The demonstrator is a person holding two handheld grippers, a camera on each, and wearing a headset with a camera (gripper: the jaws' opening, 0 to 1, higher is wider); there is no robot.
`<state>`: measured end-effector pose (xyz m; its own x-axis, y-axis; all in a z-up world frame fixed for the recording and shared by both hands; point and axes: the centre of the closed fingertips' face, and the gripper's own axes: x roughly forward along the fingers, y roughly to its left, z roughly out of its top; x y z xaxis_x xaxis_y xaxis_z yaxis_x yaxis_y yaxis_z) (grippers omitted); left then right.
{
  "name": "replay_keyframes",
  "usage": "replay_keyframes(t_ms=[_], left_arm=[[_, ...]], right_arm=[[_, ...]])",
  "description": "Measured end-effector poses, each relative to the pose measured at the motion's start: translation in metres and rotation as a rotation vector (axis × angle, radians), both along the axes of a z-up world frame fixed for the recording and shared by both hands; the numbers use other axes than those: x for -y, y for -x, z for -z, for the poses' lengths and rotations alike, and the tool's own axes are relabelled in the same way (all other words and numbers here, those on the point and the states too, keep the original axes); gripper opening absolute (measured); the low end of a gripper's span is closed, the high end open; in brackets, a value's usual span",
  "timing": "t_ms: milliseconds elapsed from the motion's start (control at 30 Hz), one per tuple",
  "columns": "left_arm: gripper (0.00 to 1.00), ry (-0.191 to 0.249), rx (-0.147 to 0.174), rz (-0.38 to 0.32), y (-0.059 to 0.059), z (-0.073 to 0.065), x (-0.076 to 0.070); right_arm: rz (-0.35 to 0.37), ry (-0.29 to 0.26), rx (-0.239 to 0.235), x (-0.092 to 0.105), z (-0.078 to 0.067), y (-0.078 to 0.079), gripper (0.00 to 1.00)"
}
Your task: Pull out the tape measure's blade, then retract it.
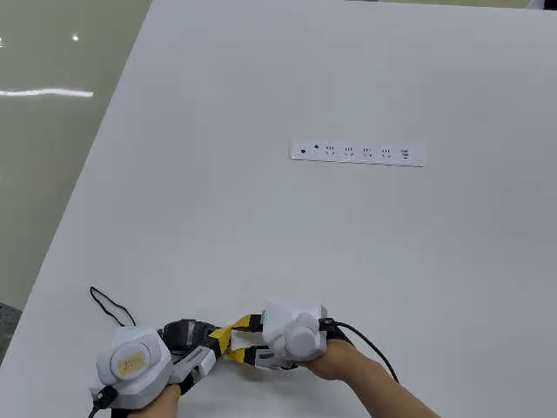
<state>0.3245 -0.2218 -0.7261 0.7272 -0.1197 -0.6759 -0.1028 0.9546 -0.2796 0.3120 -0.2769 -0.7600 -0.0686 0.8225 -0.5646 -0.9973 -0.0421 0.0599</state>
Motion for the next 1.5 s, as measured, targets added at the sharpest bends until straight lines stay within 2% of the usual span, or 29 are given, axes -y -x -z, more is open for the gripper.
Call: replay_keyframes(t_ms=[167,367,500,667,733,800,1033,1233,1400,1500], left_arm=[[0.7,-0.03,0.027,0.051,-0.002,-0.011,0.001],[0.72,-0.058,0.03,0.105,0.0,-0.015,0.0],[0.75,-0.055,0.027,0.141,0.004,-0.017,-0.001],[0.77,-0.077,0.02,0.202,0.01,-0.018,0.0],[0.76,-0.074,0.021,0.235,0.013,-0.019,0.003],[0.72,-0.096,0.022,0.27,0.017,-0.02,0.003],[0.74,-0.113,0.045,0.379,0.024,-0.025,0.005],[0.8,-0.166,0.048,0.488,0.03,-0.029,0.003],[0.83,-0.187,0.055,0.552,0.036,-0.029,0.0],[0.85,-0.183,0.061,0.574,0.04,-0.03,-0.002]], right_arm=[[0.025,-0.003,0.01,0.007,-0.008,-0.002,0.29],[0.056,-0.006,0.014,0.015,-0.017,-0.003,0.33],[0.074,-0.005,0.022,0.02,-0.023,-0.003,0.36],[0.102,0.009,0.023,0.029,-0.03,0.001,0.41],[0.114,0.008,0.026,0.033,-0.034,0.003,0.41],[0.128,0.016,0.027,0.037,-0.036,0.004,0.43],[0.19,0.007,0.028,0.048,-0.049,0.008,0.47],[0.233,0.012,0.028,0.062,-0.056,0.012,0.51],[0.284,0.007,0.021,0.077,-0.063,0.012,0.55],[0.308,0.008,0.018,0.087,-0.067,0.012,0.58]])
